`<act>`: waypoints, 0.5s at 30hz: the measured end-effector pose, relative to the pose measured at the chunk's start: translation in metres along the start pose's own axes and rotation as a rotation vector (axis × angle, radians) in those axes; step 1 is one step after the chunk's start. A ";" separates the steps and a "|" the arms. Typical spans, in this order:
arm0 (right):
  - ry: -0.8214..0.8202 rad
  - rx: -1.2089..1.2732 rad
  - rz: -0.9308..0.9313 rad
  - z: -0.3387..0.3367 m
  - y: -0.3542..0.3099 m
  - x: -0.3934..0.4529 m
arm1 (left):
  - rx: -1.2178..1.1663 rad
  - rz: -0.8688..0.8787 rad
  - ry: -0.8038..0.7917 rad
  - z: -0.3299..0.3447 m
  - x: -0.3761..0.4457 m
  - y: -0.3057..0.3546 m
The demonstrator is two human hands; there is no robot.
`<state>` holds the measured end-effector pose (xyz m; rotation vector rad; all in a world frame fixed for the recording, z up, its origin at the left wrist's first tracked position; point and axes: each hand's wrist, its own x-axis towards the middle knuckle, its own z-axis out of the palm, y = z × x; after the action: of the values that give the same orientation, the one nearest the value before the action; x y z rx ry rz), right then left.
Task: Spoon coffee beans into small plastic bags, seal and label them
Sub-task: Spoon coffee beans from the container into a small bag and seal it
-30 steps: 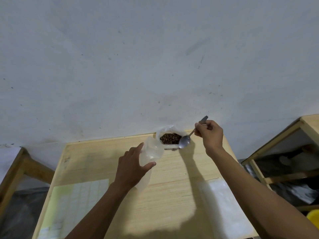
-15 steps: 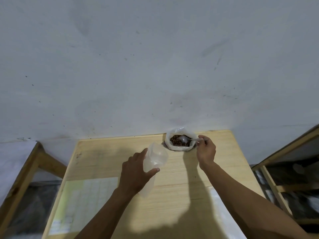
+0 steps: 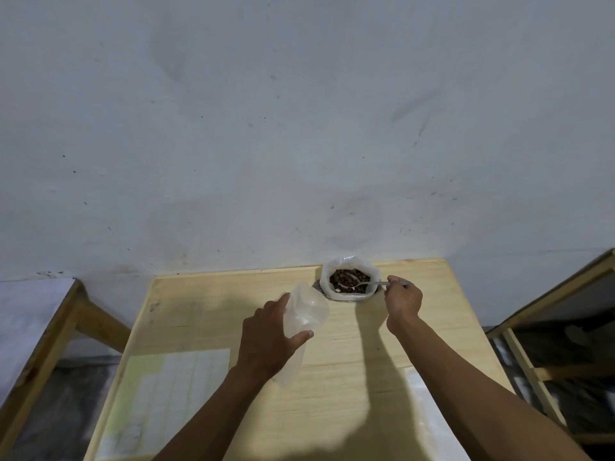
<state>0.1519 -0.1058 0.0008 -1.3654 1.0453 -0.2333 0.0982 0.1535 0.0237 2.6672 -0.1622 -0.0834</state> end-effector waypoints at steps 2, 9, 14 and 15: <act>-0.004 0.021 -0.019 -0.006 -0.006 -0.001 | -0.007 0.004 0.013 0.001 0.004 0.002; -0.064 0.103 -0.127 -0.027 -0.036 -0.025 | 0.046 0.030 0.007 0.002 0.022 0.011; -0.131 0.126 -0.168 -0.038 -0.050 -0.053 | 0.090 0.015 -0.064 0.001 0.032 0.022; -0.143 0.120 -0.176 -0.039 -0.050 -0.058 | 0.089 0.022 -0.061 0.001 0.032 0.024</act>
<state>0.1126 -0.1057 0.0773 -1.3452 0.7811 -0.3188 0.1276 0.1281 0.0325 2.7521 -0.2192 -0.1540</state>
